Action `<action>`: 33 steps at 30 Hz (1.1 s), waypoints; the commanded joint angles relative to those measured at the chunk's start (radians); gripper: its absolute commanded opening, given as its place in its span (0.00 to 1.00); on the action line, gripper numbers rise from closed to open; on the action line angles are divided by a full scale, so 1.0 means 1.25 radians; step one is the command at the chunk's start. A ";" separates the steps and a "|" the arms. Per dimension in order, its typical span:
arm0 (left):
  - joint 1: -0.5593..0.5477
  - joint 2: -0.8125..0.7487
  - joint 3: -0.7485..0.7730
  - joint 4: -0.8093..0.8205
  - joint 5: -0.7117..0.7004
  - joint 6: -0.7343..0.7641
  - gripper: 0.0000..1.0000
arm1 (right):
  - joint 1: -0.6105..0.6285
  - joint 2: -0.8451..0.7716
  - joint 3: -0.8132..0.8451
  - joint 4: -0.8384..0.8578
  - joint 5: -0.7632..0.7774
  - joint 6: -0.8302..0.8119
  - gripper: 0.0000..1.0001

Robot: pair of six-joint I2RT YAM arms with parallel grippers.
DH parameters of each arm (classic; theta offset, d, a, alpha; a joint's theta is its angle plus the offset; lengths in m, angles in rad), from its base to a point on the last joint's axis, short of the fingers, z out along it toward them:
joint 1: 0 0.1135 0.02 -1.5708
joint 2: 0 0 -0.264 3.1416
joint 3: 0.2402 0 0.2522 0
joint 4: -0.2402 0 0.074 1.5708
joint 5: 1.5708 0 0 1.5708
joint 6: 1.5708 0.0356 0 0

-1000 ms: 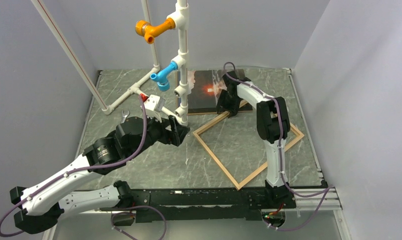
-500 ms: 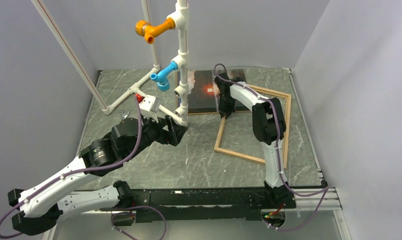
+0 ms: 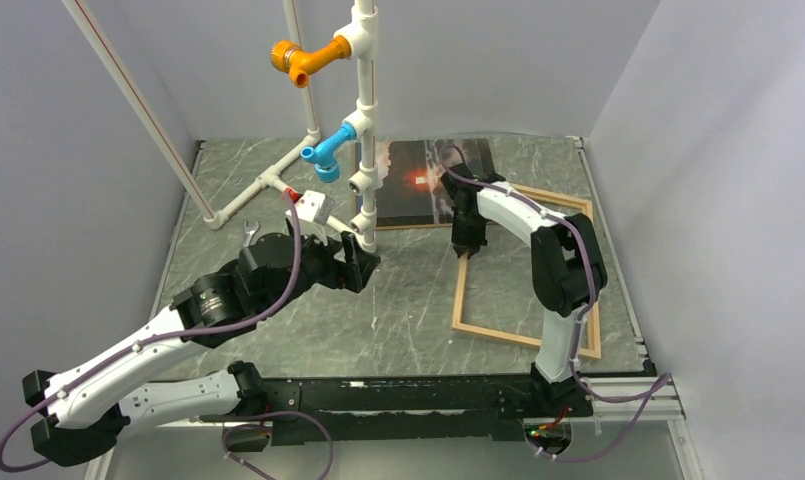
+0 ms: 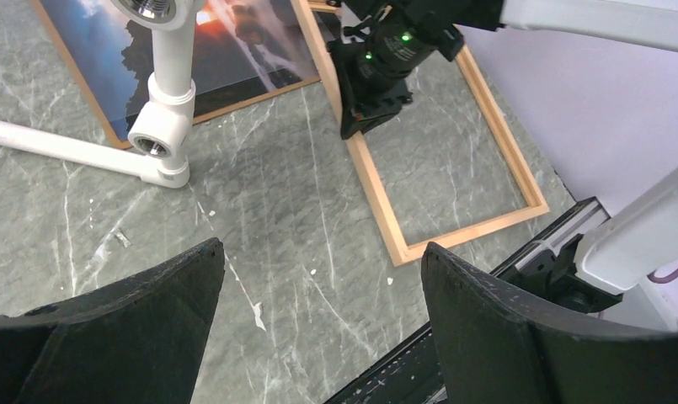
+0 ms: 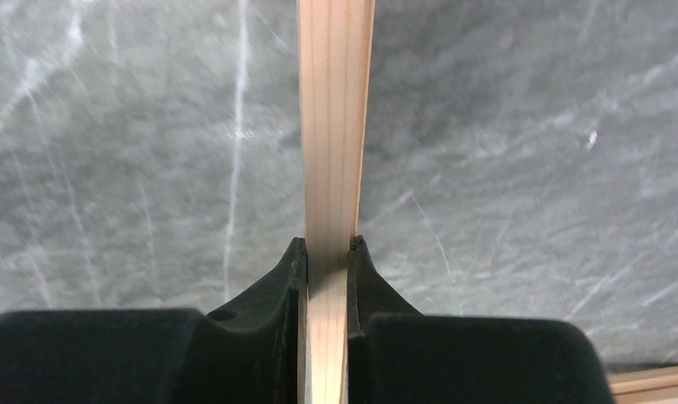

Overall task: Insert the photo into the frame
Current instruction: Adjust the photo frame at the corner of the board.

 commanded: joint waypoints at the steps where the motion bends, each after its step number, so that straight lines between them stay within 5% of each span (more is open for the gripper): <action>1: 0.003 0.018 0.021 -0.001 -0.006 0.014 0.90 | 0.000 -0.083 -0.075 0.011 0.031 0.000 0.00; 13: 0.004 0.047 0.023 0.019 0.009 0.013 0.90 | 0.091 -0.067 -0.119 -0.039 0.203 -0.059 0.00; 33: 0.006 0.058 0.030 -0.001 0.000 0.018 0.90 | 0.027 -0.115 -0.210 -0.002 0.172 -0.022 0.00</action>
